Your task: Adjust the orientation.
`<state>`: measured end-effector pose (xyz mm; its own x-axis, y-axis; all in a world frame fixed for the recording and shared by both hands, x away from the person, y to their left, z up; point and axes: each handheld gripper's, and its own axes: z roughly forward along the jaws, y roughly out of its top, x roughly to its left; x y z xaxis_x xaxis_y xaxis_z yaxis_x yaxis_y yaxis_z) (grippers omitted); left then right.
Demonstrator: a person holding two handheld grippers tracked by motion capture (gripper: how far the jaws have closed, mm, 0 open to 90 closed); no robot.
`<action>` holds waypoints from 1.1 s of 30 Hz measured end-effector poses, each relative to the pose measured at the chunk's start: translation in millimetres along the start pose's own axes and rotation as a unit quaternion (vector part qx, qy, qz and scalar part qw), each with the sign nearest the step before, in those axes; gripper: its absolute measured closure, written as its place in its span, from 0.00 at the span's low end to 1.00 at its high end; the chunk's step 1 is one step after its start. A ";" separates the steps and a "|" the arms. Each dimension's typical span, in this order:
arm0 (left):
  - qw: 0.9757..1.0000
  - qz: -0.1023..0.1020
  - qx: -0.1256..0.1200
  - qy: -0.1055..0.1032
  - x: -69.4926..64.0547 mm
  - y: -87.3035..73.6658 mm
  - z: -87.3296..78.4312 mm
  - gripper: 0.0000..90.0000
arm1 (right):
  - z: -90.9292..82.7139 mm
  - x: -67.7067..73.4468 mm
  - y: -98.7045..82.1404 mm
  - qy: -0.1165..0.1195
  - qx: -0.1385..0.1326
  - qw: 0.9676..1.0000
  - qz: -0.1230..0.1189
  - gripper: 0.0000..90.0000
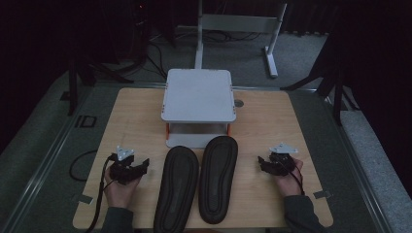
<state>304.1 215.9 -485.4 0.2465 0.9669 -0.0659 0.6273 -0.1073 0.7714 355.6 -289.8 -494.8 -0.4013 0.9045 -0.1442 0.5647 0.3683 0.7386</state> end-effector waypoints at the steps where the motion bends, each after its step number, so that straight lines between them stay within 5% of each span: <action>1: 1.000 0.006 -0.005 0.002 -1.9 0.4 -2.6 0.41 | 0.8 -1.3 -0.8 -0.001 0.002 1.000 0.002 0.40; 8: 0.999 0.022 -0.027 -0.018 -23.5 8.7 -25.1 0.40 | 0.4 -3.4 -2.3 -0.004 0.004 1.000 0.007 0.40; 17: 0.996 0.069 -0.023 -0.051 -75.8 9.9 -43.2 0.30 | 1.0 -2.4 -2.3 -0.001 0.004 1.000 0.004 0.40; 26: 0.993 0.095 -0.020 -0.066 -114.7 6.8 -46.8 0.15 | 1.1 -2.4 -2.5 0.001 0.003 1.000 0.004 0.39; 33: 0.988 0.123 0.000 -0.096 -138.2 -1.4 -37.6 0.00 | 1.3 -2.9 -2.7 0.002 0.003 1.000 0.004 0.39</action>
<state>241.3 91.1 -453.6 0.5273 0.8497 0.0042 0.5314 -0.3336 0.7787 356.2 -293.2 -497.3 -0.4001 0.9065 -0.1347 0.5717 0.3617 0.7364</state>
